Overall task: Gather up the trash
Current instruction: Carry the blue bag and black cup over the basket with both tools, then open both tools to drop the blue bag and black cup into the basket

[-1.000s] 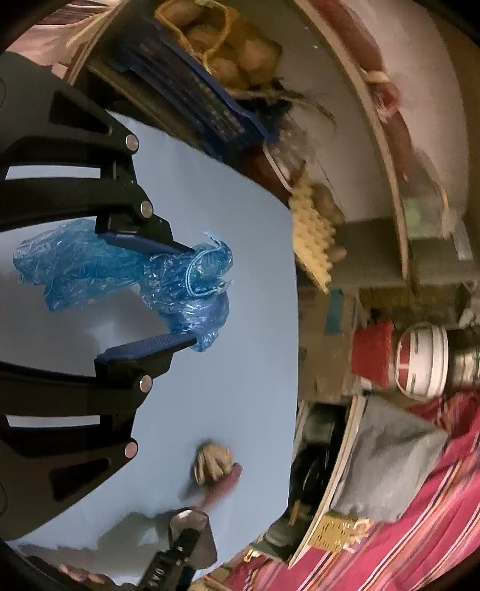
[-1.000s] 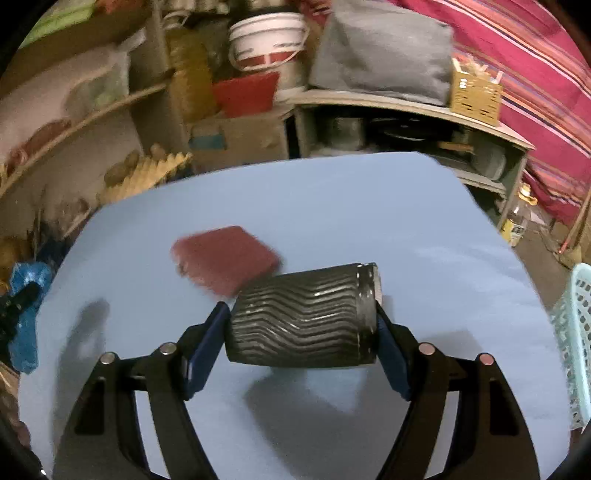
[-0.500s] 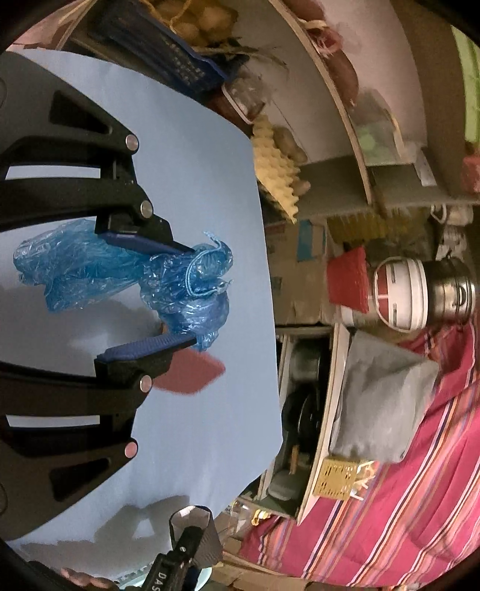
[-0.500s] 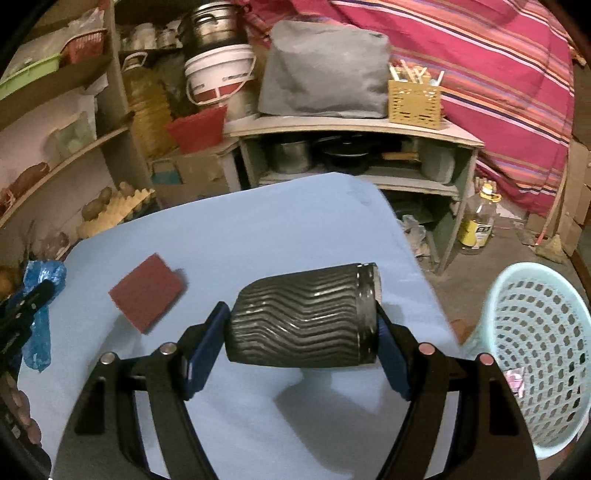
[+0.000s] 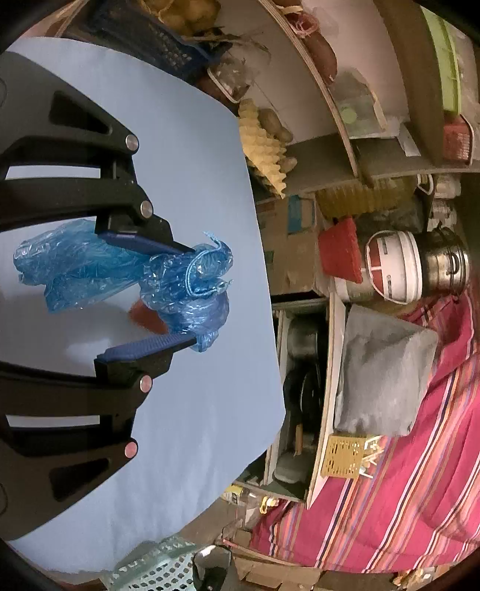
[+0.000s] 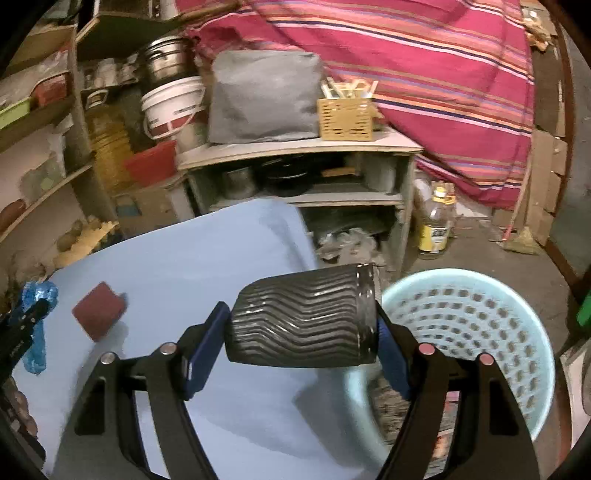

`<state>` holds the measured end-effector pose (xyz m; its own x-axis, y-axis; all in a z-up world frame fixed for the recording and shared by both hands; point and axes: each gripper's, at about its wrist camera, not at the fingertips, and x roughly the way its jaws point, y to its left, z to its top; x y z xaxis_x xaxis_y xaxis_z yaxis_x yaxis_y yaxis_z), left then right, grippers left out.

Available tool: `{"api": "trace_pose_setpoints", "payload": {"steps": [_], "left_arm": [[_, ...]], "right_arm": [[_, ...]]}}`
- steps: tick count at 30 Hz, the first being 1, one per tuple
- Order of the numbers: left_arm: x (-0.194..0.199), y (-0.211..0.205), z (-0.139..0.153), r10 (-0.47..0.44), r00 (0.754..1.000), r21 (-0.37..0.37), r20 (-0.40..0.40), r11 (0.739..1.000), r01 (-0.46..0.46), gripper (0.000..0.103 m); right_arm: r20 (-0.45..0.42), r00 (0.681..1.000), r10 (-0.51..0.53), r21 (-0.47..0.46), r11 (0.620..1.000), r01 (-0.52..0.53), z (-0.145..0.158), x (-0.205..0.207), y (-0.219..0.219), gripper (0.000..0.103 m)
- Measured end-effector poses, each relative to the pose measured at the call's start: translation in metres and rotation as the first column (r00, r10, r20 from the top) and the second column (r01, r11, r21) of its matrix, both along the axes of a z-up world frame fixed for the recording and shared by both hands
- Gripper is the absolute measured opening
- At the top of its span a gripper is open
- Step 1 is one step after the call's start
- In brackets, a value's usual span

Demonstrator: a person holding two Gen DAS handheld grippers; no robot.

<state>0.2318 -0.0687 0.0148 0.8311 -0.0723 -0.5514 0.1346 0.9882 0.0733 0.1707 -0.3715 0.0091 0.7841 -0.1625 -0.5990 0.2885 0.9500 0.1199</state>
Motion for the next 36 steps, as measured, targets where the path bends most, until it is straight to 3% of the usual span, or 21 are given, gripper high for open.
{"api": "trace_pose_setpoints", "payload": {"steps": [8, 20, 27, 30, 33, 36], "left_arm": [[-0.010, -0.031, 0.008, -0.035, 0.999, 0.012, 0.022, 0.999, 0.035, 0.040], [-0.027, -0.108, 0.034, -0.131, 0.989, 0.012, 0.074, 0.991, 0.131, 0.040], [-0.035, -0.186, 0.030, -0.240, 0.969, -0.035, 0.058, 0.969, 0.243, 0.040], [-0.038, -0.212, 0.024, -0.282, 0.959, -0.052, 0.042, 0.957, 0.284, 0.040], [-0.047, -0.246, 0.019, -0.338, 0.940, -0.063, 0.036, 0.938, 0.340, 0.040], [-0.055, -0.272, 0.012, -0.388, 0.921, -0.083, 0.025, 0.918, 0.389, 0.040]], "right_arm": [[0.019, 0.996, -0.083, 0.028, 0.996, 0.083, 0.001, -0.031, -0.058, 0.074], [0.081, 0.987, -0.142, 0.052, 0.989, 0.138, 0.011, -0.058, -0.095, 0.074], [0.083, 0.984, -0.160, 0.060, 0.986, 0.155, 0.011, -0.062, -0.109, 0.074], [0.084, 0.984, -0.158, 0.005, 0.987, 0.158, 0.012, -0.063, -0.112, 0.074], [0.082, 0.984, -0.160, -0.036, 0.986, 0.164, 0.014, -0.068, -0.123, 0.074], [0.078, 0.981, -0.178, -0.022, 0.983, 0.180, 0.011, -0.077, -0.140, 0.074]]}}
